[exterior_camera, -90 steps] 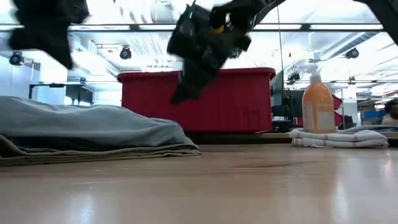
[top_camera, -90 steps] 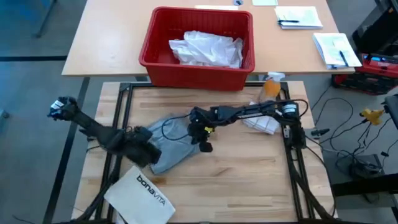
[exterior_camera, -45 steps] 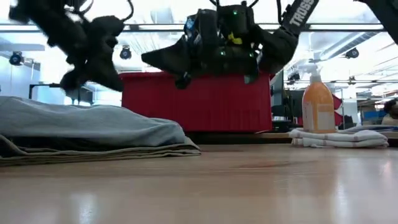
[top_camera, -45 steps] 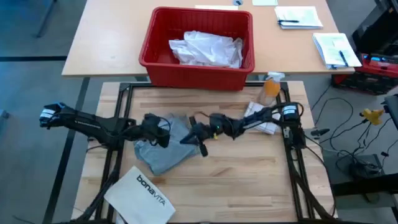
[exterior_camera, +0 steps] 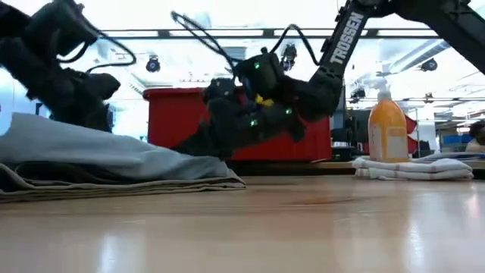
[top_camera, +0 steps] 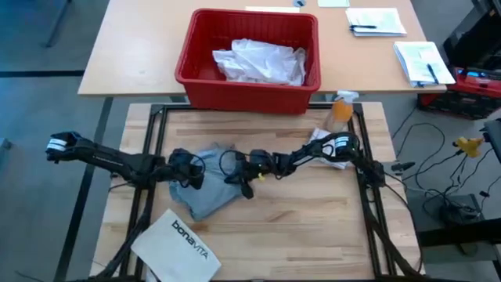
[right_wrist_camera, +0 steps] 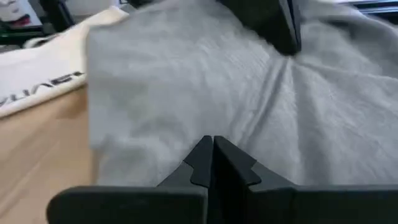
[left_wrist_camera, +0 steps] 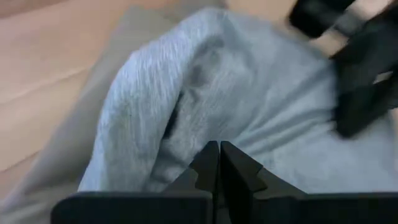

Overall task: Fold laundry
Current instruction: Stack the folded gray shirt on top of the folded gray shorts

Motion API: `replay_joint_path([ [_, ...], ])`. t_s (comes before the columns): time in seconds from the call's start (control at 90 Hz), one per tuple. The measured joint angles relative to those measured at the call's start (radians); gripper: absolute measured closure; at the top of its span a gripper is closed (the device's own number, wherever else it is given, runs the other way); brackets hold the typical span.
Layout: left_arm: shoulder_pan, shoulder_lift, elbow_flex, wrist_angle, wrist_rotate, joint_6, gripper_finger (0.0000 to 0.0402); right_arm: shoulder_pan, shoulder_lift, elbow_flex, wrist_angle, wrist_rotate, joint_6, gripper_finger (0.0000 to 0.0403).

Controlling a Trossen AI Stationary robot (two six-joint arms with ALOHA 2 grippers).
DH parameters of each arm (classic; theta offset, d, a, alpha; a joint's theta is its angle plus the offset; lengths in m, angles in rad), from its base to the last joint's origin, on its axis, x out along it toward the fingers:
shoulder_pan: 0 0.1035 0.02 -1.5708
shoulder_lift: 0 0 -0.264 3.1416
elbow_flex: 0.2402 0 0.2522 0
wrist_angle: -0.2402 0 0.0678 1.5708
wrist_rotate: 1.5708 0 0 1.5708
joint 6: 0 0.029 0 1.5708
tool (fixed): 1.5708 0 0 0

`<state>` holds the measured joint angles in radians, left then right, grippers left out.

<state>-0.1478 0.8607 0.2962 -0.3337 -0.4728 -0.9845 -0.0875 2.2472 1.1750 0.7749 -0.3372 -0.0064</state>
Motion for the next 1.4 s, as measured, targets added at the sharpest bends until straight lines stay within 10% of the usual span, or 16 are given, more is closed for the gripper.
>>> replay_joint_path([
  [0.811, 0.004, -0.066, 0.073, -0.044, -0.040, 0.171, 0.0402, -0.044, -0.036, -0.065, 0.043, 0.021, -0.022, 0.0403],
  [1.111, 0.000, -0.013, -0.071, -0.042, 0.037, -0.170, 0.0402, -0.039, -0.013, -0.070, 0.027, -0.007, 0.007, 0.0403],
  [1.4, -0.008, -0.070, 0.076, -0.017, 0.046, 0.010, 0.0402, -0.034, -0.155, -0.059, 0.029, -0.104, -0.060, 0.0403],
])
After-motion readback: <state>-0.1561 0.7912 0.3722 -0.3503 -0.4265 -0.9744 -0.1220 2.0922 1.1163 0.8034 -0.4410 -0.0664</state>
